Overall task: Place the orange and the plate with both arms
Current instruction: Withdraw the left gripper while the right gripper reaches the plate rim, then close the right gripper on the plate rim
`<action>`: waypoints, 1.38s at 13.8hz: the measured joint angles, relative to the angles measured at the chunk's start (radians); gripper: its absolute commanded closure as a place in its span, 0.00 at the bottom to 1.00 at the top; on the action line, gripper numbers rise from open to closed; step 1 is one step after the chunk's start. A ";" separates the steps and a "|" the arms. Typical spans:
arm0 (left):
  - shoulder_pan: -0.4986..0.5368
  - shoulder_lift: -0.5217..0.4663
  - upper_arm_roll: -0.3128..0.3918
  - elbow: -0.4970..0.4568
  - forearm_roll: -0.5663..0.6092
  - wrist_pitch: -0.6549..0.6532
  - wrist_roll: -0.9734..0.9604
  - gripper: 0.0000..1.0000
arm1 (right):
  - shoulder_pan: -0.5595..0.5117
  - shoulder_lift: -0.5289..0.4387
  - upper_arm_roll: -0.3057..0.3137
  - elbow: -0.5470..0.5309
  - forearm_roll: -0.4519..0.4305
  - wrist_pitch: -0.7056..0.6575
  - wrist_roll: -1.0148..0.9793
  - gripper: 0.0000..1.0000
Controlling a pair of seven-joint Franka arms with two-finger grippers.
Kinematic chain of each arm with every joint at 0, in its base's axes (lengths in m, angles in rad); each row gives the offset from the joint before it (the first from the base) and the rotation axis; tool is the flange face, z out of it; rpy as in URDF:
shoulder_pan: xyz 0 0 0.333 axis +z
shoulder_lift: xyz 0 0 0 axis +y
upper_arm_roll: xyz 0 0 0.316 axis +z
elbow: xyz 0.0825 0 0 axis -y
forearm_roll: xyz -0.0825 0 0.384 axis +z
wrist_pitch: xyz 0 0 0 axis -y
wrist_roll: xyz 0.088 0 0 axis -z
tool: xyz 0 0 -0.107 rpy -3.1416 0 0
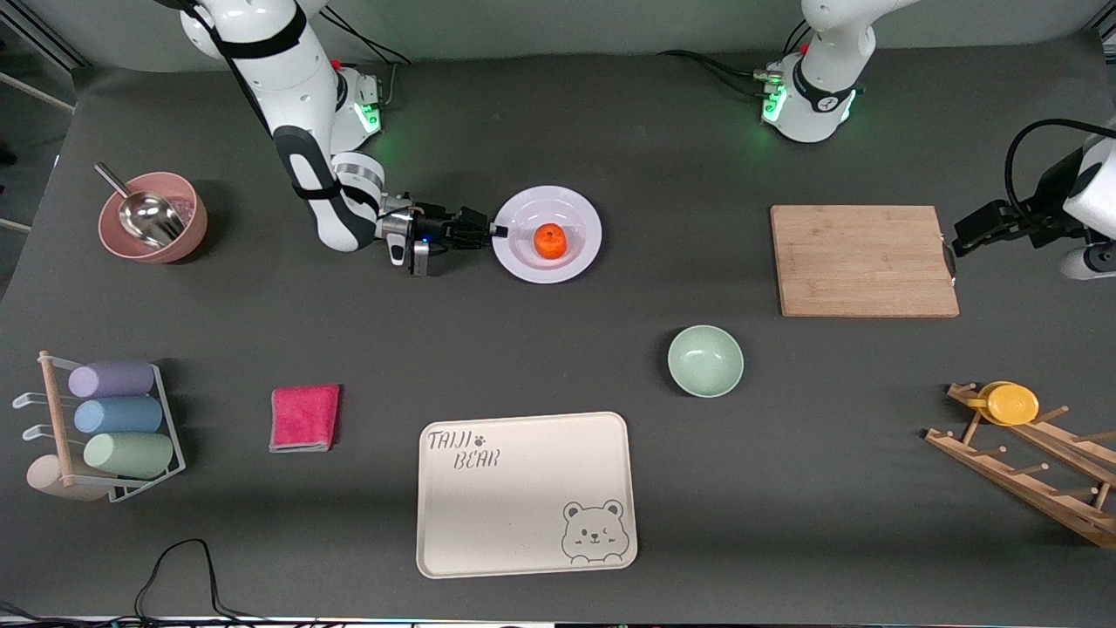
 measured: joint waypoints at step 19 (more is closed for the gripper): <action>-0.051 -0.016 0.050 -0.020 -0.004 -0.002 0.033 0.00 | -0.119 -0.265 -0.003 0.053 -0.131 0.006 0.213 1.00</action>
